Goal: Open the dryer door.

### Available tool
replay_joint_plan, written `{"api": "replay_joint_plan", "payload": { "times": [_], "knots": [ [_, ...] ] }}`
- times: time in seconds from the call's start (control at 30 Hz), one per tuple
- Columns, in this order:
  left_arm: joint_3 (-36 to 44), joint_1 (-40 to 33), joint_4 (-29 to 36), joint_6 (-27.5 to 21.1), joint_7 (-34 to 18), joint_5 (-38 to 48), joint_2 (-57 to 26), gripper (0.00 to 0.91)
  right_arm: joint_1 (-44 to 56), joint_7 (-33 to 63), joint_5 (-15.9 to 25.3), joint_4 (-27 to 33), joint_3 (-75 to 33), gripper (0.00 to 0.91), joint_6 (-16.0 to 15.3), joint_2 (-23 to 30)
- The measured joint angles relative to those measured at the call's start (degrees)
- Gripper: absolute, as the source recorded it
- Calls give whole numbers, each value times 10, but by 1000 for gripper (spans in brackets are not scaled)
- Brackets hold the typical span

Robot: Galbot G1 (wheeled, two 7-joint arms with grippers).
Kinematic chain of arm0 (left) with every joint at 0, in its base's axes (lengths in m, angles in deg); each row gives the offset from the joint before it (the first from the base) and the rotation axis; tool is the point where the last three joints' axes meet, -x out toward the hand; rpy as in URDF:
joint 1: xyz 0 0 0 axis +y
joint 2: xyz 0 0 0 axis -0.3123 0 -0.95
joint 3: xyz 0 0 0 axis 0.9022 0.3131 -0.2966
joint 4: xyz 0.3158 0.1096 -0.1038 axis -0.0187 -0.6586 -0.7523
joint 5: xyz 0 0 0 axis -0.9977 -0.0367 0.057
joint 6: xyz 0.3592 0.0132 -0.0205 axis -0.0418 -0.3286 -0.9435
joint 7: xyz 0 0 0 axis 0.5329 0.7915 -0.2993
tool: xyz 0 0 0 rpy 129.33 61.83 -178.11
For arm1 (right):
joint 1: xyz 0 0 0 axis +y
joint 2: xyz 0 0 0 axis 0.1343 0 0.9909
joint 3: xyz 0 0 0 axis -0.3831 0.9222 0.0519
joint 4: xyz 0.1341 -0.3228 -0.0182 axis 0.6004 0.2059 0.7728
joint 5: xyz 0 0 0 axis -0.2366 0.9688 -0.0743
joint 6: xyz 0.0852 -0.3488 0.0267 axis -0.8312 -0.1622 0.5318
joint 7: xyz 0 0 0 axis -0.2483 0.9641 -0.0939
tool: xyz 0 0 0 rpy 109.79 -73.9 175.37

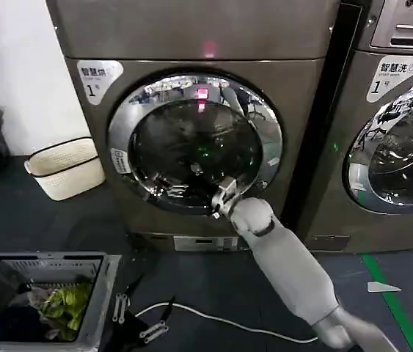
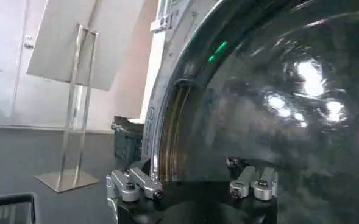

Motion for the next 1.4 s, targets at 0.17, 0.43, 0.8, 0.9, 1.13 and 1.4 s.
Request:
{"api": "replay_joint_plan", "payload": {
  "times": [0.17, 0.43, 0.8, 0.9, 1.13, 1.4],
  "knots": [
    [0, -2, -2, 0, 0, 0, 1, 907, -2, 10, 10, 10, 5, 907, 0, 16],
    [-1, -3, -2, 2, 0, 2, 2, 907, -14, 23, 29, 36, 8, 907, 2, 42],
    [-4, 1, 0, 5, 0, 0, 6, 907, -27, 35, 56, 74, 8, 907, 9, 79],
    [-4, 3, 0, 6, 0, -1, 7, 907, -32, 35, 59, 84, 7, 907, 13, 87],
    [-6, 2, 0, 7, 0, -2, 9, 907, -43, 35, 64, 105, 7, 907, 19, 104],
    [-12, 4, 2, 7, 0, -2, 10, 907, -50, 30, 63, 116, 13, 907, 21, 113]
  ]
}}
